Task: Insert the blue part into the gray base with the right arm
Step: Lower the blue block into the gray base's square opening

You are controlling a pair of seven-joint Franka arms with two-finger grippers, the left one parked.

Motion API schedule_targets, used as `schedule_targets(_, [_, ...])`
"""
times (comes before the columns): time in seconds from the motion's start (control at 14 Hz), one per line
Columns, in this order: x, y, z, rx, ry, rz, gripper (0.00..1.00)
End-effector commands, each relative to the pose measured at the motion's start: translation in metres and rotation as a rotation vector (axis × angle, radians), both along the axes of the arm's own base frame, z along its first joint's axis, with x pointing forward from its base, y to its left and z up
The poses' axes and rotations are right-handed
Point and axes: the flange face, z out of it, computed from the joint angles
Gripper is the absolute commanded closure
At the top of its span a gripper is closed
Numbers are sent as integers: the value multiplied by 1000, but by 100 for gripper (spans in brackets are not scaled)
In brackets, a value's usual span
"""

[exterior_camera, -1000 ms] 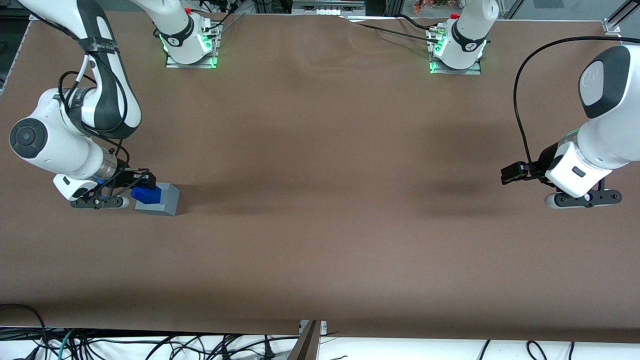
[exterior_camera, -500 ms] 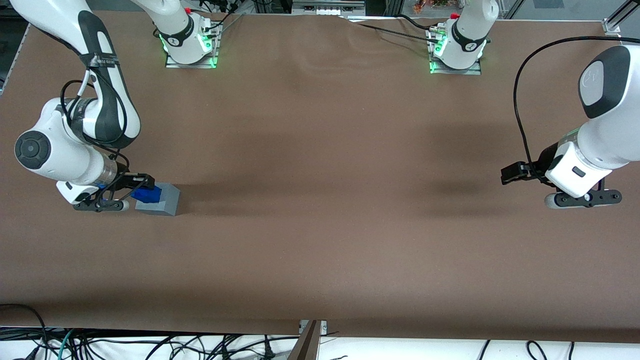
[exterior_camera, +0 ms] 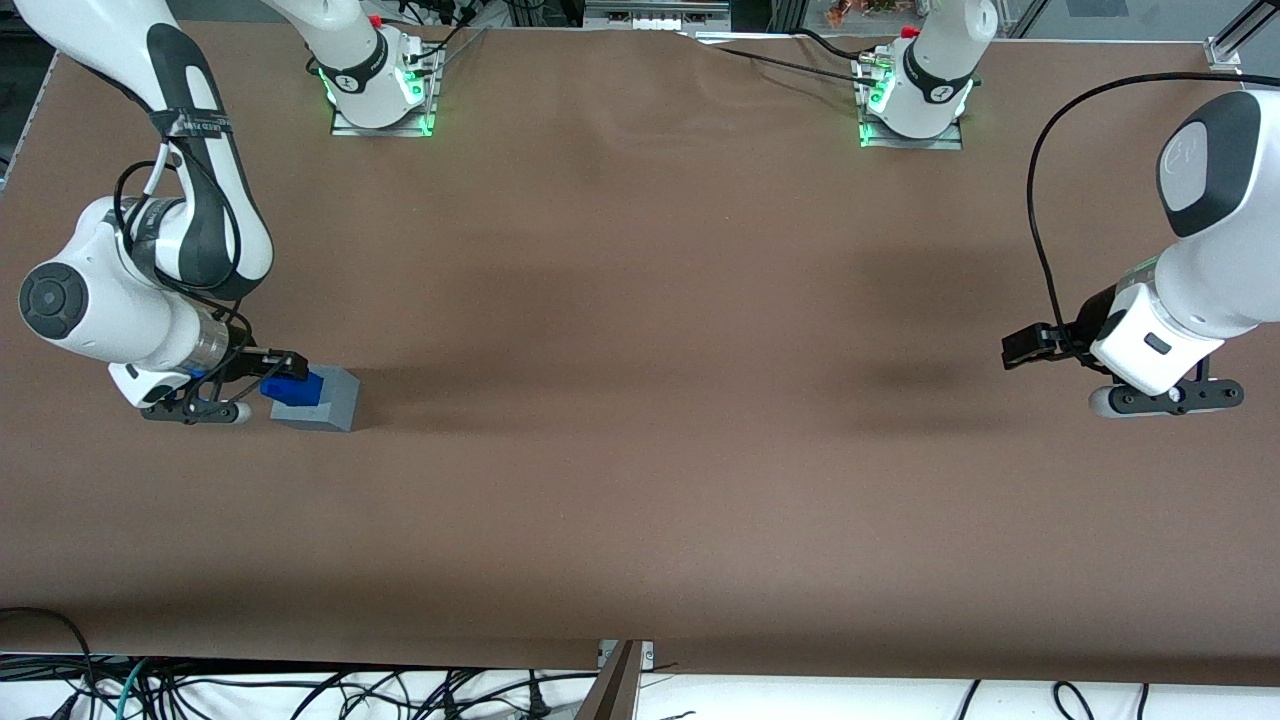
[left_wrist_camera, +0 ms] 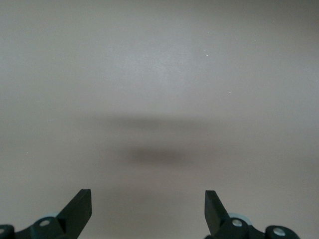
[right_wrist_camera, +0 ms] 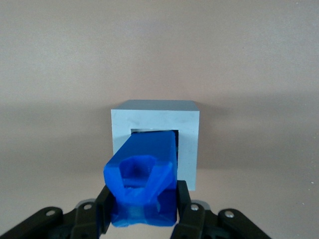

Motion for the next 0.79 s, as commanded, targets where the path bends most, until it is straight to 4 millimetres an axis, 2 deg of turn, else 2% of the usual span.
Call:
schedule_targets(0.0, [3,-2,-1,15,-11,-21,100])
schedule_targets(0.5, [4,-3,-11,9,-13,-22,100])
schedule_targets(0.57, [4,-3,-11,9,-13,-24,80])
schedule_targets(0.64, [3,-3,-13,9,-10,-21,9])
schedule_targets(0.71, [3,-2,-12,8,-11,-23,3])
